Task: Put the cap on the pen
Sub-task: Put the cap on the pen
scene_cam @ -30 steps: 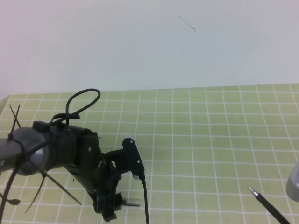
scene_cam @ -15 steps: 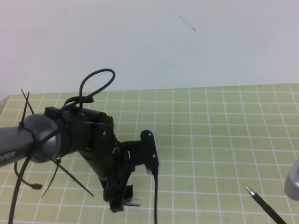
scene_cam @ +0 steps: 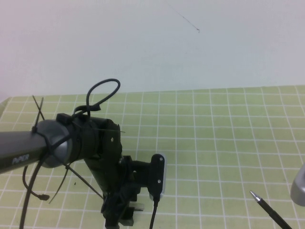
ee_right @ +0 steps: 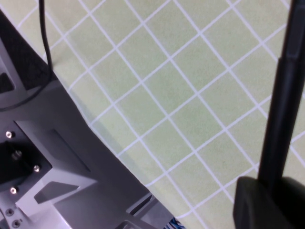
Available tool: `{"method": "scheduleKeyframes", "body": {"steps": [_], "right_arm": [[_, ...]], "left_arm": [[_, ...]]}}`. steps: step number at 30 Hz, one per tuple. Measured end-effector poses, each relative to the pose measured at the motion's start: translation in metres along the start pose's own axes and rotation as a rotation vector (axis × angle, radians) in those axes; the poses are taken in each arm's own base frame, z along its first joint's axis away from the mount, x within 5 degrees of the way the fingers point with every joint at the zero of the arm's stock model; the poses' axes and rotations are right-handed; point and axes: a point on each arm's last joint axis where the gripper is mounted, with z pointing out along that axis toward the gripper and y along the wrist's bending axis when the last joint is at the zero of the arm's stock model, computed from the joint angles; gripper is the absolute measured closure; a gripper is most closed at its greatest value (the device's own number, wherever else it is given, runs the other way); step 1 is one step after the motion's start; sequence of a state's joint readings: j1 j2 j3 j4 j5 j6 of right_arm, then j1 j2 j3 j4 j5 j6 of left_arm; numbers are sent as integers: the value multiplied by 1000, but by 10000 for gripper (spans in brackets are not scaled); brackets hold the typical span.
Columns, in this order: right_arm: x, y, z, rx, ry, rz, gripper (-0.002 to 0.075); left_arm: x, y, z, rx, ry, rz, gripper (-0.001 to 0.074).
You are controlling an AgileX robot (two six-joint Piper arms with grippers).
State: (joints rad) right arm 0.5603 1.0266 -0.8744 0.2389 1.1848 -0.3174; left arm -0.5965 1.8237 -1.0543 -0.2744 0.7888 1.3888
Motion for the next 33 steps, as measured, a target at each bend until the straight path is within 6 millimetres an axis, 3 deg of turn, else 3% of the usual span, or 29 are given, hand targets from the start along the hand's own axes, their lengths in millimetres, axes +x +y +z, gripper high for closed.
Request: {"method": "scheduleKeyframes", "body": {"steps": [6,14,22,27,33], "right_arm": [[0,0,0,1,-2,2,729],[0,0,0,1,-2,1,729],[0,0,0,1,-2,-6,729],[2,1,0,-6,17,-6,729],[9,4,0,-46,108,-2,729]], "left_arm": [[0,0,4,11,-1,-12,451],[0,2,4,-6,-2,-13,483],[-1,10,1,-103,-15,-117,671],[-4,12,-20,-199,-36,-79,694],[-13,3,-64,-315,-104,-58,734]]}}
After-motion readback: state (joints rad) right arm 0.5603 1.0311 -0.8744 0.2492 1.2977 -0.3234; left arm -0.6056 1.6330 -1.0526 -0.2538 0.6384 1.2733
